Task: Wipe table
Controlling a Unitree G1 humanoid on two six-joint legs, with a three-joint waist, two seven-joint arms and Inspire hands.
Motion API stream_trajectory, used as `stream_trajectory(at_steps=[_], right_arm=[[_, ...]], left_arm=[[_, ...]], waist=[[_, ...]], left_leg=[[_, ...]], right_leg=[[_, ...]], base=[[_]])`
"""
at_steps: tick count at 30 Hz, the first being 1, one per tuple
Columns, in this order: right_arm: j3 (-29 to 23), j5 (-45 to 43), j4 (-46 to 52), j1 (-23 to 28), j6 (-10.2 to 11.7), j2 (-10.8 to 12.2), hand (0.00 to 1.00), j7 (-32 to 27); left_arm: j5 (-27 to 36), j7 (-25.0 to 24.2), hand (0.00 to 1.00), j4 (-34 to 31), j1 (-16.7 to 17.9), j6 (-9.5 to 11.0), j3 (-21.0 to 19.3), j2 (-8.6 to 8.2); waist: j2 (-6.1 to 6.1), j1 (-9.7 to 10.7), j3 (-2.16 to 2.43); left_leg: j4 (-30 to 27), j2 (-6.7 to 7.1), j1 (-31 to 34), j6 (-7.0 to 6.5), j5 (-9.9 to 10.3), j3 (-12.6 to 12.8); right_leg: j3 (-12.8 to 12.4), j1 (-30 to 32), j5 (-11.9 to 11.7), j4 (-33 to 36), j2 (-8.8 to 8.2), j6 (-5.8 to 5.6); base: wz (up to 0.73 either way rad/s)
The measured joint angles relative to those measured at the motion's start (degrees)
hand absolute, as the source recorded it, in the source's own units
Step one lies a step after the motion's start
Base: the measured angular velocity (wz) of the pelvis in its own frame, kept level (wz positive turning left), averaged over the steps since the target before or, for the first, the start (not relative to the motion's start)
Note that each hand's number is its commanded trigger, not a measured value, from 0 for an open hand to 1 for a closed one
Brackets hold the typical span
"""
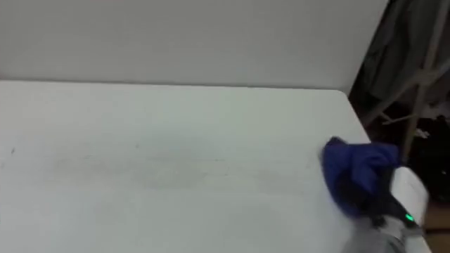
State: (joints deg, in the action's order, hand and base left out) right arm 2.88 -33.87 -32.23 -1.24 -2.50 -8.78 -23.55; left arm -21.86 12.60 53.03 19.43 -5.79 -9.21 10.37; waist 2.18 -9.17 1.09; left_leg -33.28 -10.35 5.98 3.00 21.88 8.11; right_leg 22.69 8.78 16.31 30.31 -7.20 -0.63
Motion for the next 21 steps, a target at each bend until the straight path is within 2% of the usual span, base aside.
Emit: stream_trajectory(at_steps=[1,2,3,4,5,6,7,8,9,11,12,13,14,15,17,19,21], right_arm=[[3.7,-2.5,0.4,-1.3,-0.5,2.1,1.0,1.0],[7.7,-3.9,1.1,-2.6,-0.5,2.7,1.0,2.0],[9.5,-4.4,1.5,-3.2,-0.2,2.8,1.0,2.7],[11.9,-5.0,2.4,-4.1,0.1,2.5,1.0,3.5],[12.2,-5.1,4.0,-4.2,-0.1,2.5,1.0,3.9],[12.1,-5.0,4.1,-4.0,-0.1,2.5,1.0,3.8],[11.8,-5.0,4.8,-2.9,0.2,1.9,1.0,3.7],[11.8,-5.3,4.9,-1.7,1.3,1.3,1.0,3.7],[11.7,-5.9,4.8,-1.2,2.1,1.3,1.0,3.5],[9.4,-6.8,4.7,3.2,6.7,0.1,1.0,0.2],[8.2,-6.8,4.8,4.9,8.0,-0.3,1.0,-1.2],[4.9,-6.8,5.7,9.7,9.7,-1.1,1.0,-5.0],[1.4,-6.8,7.1,14.9,10.8,-2.0,1.0,-9.3],[-0.3,-6.7,7.4,17.0,11.2,-2.4,1.0,-11.5],[-6.7,-6.2,7.7,23.1,11.3,-2.6,1.0,-18.2],[-10.4,-6.2,6.6,24.9,11.3,-2.7,1.0,-20.4],[-12.0,-6.2,4.3,24.9,11.3,-3.3,1.0,-21.3]], left_arm=[[0.4,0.9,0.0,-0.2,-0.4,-0.2,0.6,-0.29],[1.4,1.6,0.0,-0.3,-1.4,-0.2,1.7,-0.87],[1.9,1.9,0.0,-0.3,-2.1,-0.3,2.4,-1.04],[2.6,2.4,0.0,-0.8,-3.8,-0.5,3.5,-1.27],[3.5,2.9,0.0,-2.6,-4.5,-0.5,3.3,-1.88],[4.0,3.2,0.0,-4.4,-4.8,-0.6,3.3,-2.15],[4.4,3.7,0.0,-7.5,-4.3,-0.4,3.4,-2.68],[5.1,4.2,0.0,-8.6,-3.8,0.1,3.8,-2.96],[5.1,4.3,0.0,-8.8,-3.6,0.2,3.7,-2.93],[2.9,4.7,0.0,-8.8,-3.1,0.2,2.4,-2.85],[1.7,4.8,0.0,-8.6,-2.7,0.3,1.7,-2.86],[-2.3,4.8,0.0,-8.0,-2.3,0.2,-0.4,-2.87],[-5.5,5.0,0.0,-7.6,-2.1,-0.1,-3.2,-2.87],[-6.2,5.4,0.0,-7.1,-1.6,-0.2,-4.5,-2.84],[-7.2,6.1,0.0,-6.8,0.6,-1.7,-9.1,-2.87],[-7.4,6.0,0.0,-7.2,1.1,-2.3,-10.8,-2.81],[-7.2,5.9,0.0,-7.6,0.4,-2.4,-10.8,-2.52]], waist=[[0.05,-0.5,0.11],[-0.22,-0.6,0.15],[-0.43,-0.5,0.11],[-0.94,-0.2,-0.24],[-1.43,0.8,-0.54],[-1.72,1.6,-0.72],[-1.88,1.8,-0.97],[-1.72,1.7,-0.84],[-1.8,1.8,-0.77],[-2.85,3.8,-0.56],[-3.19,4.2,-0.59],[-3.91,4.7,-0.32],[-4.36,4.7,-0.29],[-4.54,4.9,-0.18],[-4.69,6.5,0.28],[-4.91,7.8,0.55],[-5.43,8.2,0.58]], left_leg=[[2.6,1.98,-0.5,0.0,0.0,-2.5],[5.7,3.9,-0.7,0.28,-0.4,-4.4],[7.2,4.67,-0.4,0.13,-1.3,-5.2],[10.2,6.02,0.0,-0.02,-3.6,-6.7],[12.6,6.97,0.4,-0.48,-6.8,-7.6],[13.8,7.03,0.3,-0.77,-8.4,-7.9],[16.1,6.96,-0.3,-0.95,-11.1,-7.9],[17.4,7.09,-1.3,-0.92,-13.5,-6.9],[17.7,7.2,-1.7,-0.81,-13.9,-6.6],[18.8,7.96,-3.1,-1.11,-14.6,-5.7],[19.4,8.39,-3.7,-1.3,-14.8,-5.7],[20.6,9.22,-4.7,-1.75,-15.1,-5.5],[21.5,10.03,-5.6,-2.04,-15.3,-4.9],[21.9,10.42,-5.9,-2.16,-15.3,-4.7],[22.0,11.61,-6.7,-3.58,-14.3,-4.3],[21.9,12.16,-6.8,-4.38,-13.6,-4.2],[21.7,12.32,-6.9,-4.98,-13.1,-4.3]], right_leg=[[-2.7,-2.4,-1.8,-1.7,1.97,-0.87],[-4.1,-6.0,-4.7,-5.0,3.25,-1.52],[-4.7,-8.4,-5.6,-8.1,3.9,-0.77],[-6.6,-11.4,-6.0,-15.9,5.04,0.05],[-6.2,-12.4,-7.0,-19.4,5.57,2.03],[-5.6,-12.7,-6.8,-20.3,5.64,2.38],[-4.9,-12.5,-5.9,-20.8,5.64,2.26],[-4.5,-12.7,-5.3,-20.7,5.62,2.31],[-4.4,-12.9,-5.1,-20.7,5.46,2.4],[-1.9,-15.0,-5.1,-21.9,4.95,2.82],[-2.0,-15.7,-5.0,-22.1,4.75,2.65],[-2.1,-16.9,-4.7,-22.7,4.31,2.07],[-2.1,-17.6,-4.2,-22.7,3.54,1.38],[-2.0,-17.9,-4.0,-22.6,3.13,1.04],[-1.7,-18.9,-3.3,-22.5,2.27,-0.15],[-1.8,-19.3,-3.3,-22.5,1.67,-0.86],[-2.6,-19.7,-3.8,-22.5,1.44,-1.68]], base=[[-0.58],[-0.39],[0.0],[0.5],[0.69],[0.79],[0.48],[0.28],[0.23],[0.57],[0.73],[0.56],[0.43],[0.18],[0.09],[0.1],[-0.01]])
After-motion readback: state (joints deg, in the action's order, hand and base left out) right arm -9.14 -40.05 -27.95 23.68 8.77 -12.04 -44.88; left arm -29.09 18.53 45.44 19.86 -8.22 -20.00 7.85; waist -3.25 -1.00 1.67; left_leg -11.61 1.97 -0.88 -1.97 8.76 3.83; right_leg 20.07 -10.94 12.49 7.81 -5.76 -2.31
